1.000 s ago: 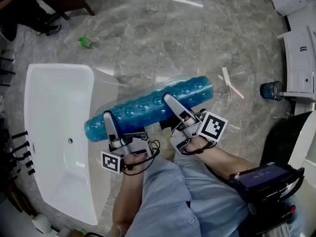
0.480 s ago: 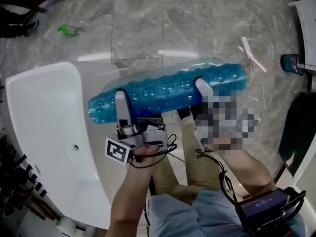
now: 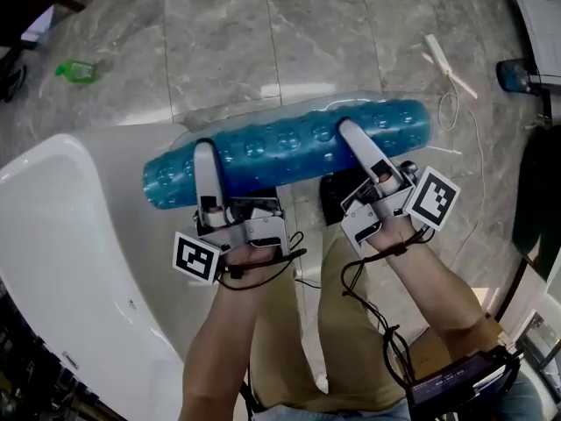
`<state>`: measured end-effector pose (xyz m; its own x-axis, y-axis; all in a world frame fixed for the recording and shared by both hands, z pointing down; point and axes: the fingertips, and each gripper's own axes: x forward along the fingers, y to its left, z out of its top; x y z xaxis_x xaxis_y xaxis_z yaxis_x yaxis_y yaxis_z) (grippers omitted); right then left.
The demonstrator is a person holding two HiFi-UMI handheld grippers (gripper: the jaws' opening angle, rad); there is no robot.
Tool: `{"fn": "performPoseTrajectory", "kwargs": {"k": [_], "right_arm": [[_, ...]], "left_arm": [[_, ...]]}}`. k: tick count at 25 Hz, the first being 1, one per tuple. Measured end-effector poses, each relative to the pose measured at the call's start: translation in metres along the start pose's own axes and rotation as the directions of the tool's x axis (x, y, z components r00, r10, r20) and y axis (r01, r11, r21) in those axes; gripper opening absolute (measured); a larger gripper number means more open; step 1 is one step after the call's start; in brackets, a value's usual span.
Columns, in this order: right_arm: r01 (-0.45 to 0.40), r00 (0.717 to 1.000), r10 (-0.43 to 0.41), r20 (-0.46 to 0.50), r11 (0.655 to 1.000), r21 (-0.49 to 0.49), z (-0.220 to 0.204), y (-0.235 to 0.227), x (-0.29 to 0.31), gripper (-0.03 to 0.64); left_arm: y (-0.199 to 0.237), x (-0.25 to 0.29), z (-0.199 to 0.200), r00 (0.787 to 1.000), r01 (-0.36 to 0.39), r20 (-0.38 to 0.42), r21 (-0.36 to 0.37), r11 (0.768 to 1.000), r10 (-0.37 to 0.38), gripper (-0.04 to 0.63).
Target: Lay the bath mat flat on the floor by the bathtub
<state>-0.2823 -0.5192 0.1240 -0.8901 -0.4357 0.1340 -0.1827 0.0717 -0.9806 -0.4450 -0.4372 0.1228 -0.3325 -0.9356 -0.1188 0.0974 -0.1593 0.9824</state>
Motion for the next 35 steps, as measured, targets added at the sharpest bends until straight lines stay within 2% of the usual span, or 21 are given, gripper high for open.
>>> {"fn": "performPoseTrajectory", "kwargs": {"k": [5, 6, 8, 11, 13, 19, 22, 26, 28, 35], "right_arm": [[-0.002, 1.0, 0.002, -0.024, 1.0, 0.01, 0.003, 0.027, -0.006, 0.38], [0.003, 1.0, -0.003, -0.031, 1.0, 0.005, 0.0, 0.022, -0.006, 0.38], [-0.006, 0.999, 0.006, -0.031, 1.0, -0.011, -0.017, -0.022, 0.001, 0.38], [-0.054, 0.998, 0.054, -0.013, 0.998, -0.012, -0.055, -0.13, 0.011, 0.38], [-0.06, 0.998, 0.06, -0.007, 0.998, 0.004, -0.069, -0.188, 0.011, 0.38], [0.0, 1.0, 0.0, 0.005, 1.0, 0.026, -0.079, -0.288, 0.027, 0.376], [0.002, 1.0, -0.002, -0.001, 0.998, 0.06, -0.09, -0.337, 0.038, 0.376], [-0.029, 0.999, 0.031, -0.02, 0.993, 0.111, -0.103, -0.422, 0.075, 0.374], [-0.025, 0.999, 0.028, -0.022, 0.992, 0.127, -0.102, -0.444, 0.085, 0.374], [0.012, 0.999, -0.006, -0.046, 0.99, 0.141, -0.102, -0.472, 0.101, 0.374]], "left_arm": [[-0.027, -0.003, -0.007, 1.0, -0.014, 0.024, 0.0, 1.0, 0.014, 0.341], [-0.021, -0.007, -0.005, 0.999, -0.016, 0.031, -0.001, 1.0, 0.016, 0.341], [0.024, -0.02, 0.012, 1.0, -0.005, 0.031, 0.003, 1.0, 0.005, 0.342], [0.13, -0.047, 0.039, 1.0, 0.021, 0.003, 0.027, 0.999, -0.021, 0.344], [0.183, -0.062, 0.044, 1.0, 0.014, -0.003, 0.036, 0.999, -0.014, 0.345], [0.287, -0.064, 0.059, 0.998, -0.06, -0.026, 0.012, 0.998, 0.06, 0.345], [0.333, -0.065, 0.068, 0.995, -0.087, -0.054, 0.036, 0.996, 0.089, 0.345], [0.411, -0.058, 0.097, 0.993, -0.107, -0.046, 0.097, 0.99, 0.112, 0.344], [0.432, -0.052, 0.102, 0.992, -0.111, -0.04, 0.107, 0.988, 0.116, 0.345], [0.46, -0.045, 0.111, 0.984, -0.172, -0.039, 0.103, 0.98, 0.177, 0.347]]}}
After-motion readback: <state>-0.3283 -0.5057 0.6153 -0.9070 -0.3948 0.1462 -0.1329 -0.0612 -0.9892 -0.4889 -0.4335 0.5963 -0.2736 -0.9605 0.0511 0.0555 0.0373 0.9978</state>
